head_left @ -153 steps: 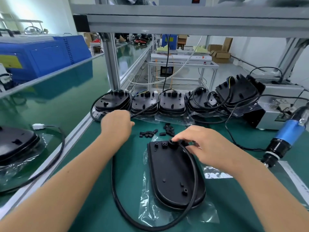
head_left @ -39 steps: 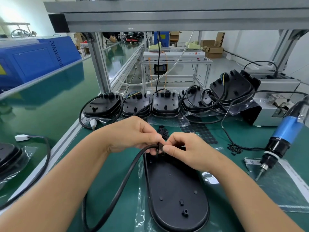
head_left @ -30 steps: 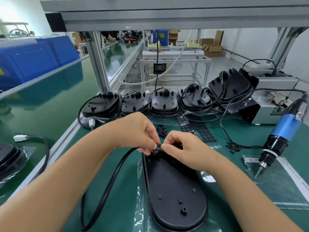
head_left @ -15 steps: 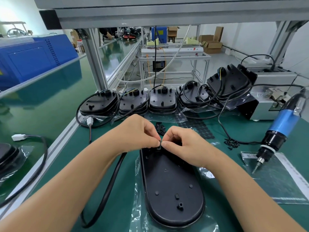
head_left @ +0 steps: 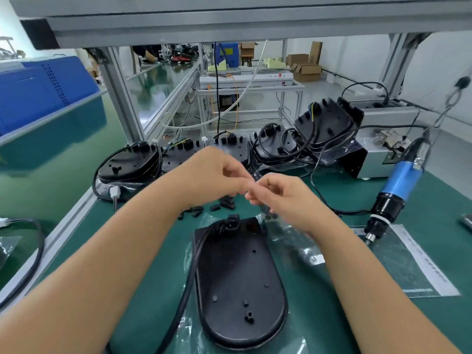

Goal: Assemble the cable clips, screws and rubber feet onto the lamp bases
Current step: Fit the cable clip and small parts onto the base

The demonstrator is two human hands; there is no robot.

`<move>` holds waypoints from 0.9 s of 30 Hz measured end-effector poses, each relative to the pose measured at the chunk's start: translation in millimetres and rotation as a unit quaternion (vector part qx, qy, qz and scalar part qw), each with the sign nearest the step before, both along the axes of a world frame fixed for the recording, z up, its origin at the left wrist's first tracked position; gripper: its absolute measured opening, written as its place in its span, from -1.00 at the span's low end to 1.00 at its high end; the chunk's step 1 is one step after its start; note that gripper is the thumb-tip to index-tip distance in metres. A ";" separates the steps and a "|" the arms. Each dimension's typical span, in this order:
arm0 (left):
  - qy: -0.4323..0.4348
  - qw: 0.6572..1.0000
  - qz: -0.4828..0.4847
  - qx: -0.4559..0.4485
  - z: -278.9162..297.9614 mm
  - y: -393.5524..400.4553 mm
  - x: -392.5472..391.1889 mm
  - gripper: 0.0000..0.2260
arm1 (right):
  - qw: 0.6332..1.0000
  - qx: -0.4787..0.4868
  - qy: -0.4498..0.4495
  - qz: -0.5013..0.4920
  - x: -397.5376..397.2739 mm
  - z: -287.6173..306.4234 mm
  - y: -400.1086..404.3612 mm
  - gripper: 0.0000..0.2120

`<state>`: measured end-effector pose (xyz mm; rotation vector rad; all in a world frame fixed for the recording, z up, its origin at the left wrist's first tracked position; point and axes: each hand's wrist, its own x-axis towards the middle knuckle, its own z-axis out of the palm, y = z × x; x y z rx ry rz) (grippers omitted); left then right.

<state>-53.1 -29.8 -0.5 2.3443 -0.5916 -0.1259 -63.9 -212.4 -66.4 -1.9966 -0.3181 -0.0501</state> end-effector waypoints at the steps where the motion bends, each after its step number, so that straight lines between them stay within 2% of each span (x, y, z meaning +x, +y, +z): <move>1: -0.020 1.000 -0.008 0.003 1.5 -16.9 4.5 -0.94 | 0.999 0.029 -0.009 -0.043 1.7 2.8 -8.8 -0.87; 4: -0.047 0.999 -0.006 0.000 -1.4 -68.2 17.6 -0.93 | 0.978 0.117 -0.018 -0.171 4.5 10.3 -37.3 -0.89; 6: -0.042 0.999 -0.013 0.008 -11.3 -97.6 25.1 -0.94 | 0.950 0.173 -0.028 -0.260 4.7 13.9 -57.1 -0.89; 9: -0.044 0.989 -0.091 0.111 -36.2 -133.9 29.4 -0.89 | 0.898 0.227 -0.064 -0.371 3.7 16.6 -82.9 -0.86; 12: -0.066 0.962 -0.159 0.212 -58.8 -155.7 29.3 -0.78 | 0.859 0.267 -0.078 -0.429 0.3 13.9 -100.8 -0.85; 14: -0.087 0.950 -0.172 0.246 -65.9 -163.1 28.6 -0.76 | 0.835 0.277 -0.090 -0.467 -1.6 11.6 -108.5 -0.86; 18: -0.101 0.944 -0.174 0.260 -67.7 -169.8 28.9 -0.79 | 0.789 0.292 -0.127 -0.525 -4.5 9.3 -119.4 -0.89; 21: -0.091 0.945 -0.168 0.265 -68.3 -170.5 27.6 -0.81 | 0.782 0.314 -0.122 -0.524 -6.8 8.3 -122.6 -0.90; 24: -0.084 0.962 -0.147 0.216 -68.0 -169.4 25.6 -0.86 | 0.761 0.325 -0.136 -0.545 -8.4 8.2 -125.6 -0.88; 27: -0.043 0.981 -0.120 0.146 -65.0 -170.5 19.2 -0.92 | 0.732 0.250 -0.144 -0.617 -13.1 2.2 -133.1 -0.92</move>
